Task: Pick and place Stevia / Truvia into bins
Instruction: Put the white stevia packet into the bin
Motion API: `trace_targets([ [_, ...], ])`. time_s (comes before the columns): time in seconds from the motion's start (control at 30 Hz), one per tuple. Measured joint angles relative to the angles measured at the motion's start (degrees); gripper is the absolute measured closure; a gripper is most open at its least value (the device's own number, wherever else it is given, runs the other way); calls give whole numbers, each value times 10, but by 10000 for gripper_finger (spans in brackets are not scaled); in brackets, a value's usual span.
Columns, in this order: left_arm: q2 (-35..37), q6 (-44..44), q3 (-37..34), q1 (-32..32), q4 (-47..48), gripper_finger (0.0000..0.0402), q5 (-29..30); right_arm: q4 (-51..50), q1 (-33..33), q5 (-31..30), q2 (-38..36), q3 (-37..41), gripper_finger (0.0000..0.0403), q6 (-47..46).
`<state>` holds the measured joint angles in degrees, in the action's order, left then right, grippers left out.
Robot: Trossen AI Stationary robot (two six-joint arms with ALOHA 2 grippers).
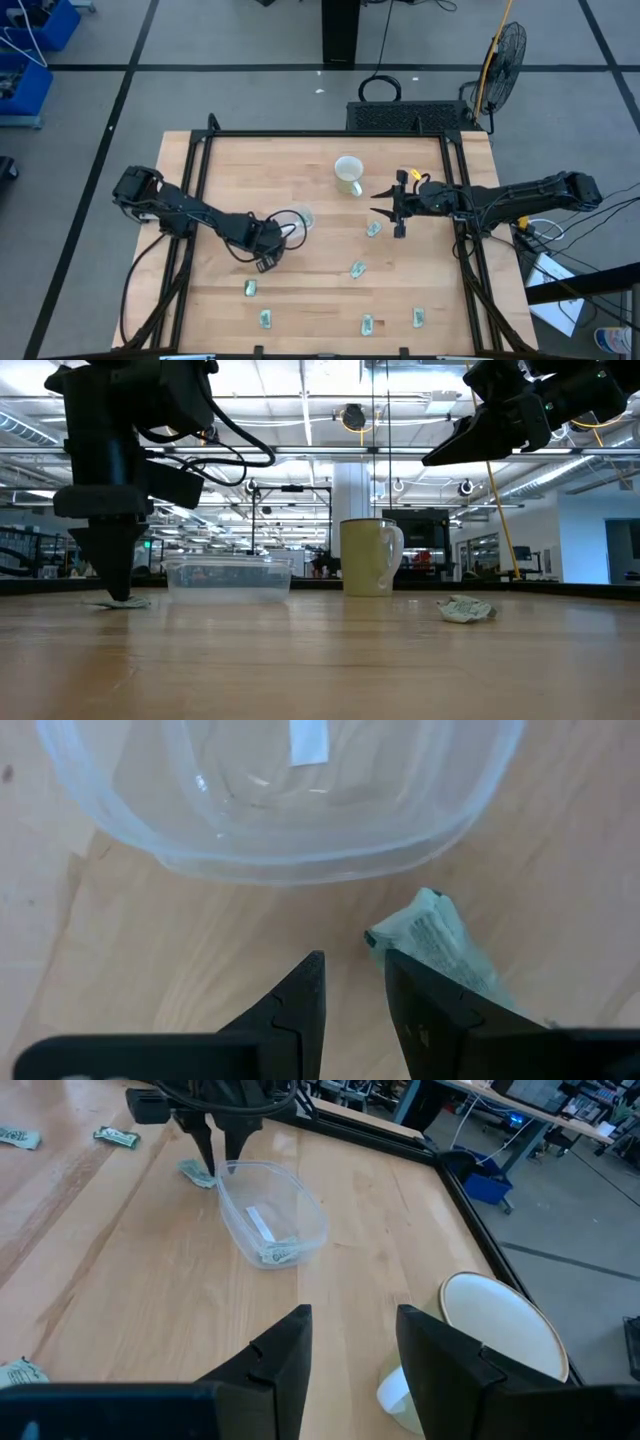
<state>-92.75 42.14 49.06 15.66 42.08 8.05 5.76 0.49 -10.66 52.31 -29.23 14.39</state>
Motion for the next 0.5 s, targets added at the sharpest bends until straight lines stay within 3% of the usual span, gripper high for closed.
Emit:
trace_targets([
  [0.5, 23, 4, 1, 15, 6, 289, -55, 0, 0, 0, 0, 0, 261, 0],
])
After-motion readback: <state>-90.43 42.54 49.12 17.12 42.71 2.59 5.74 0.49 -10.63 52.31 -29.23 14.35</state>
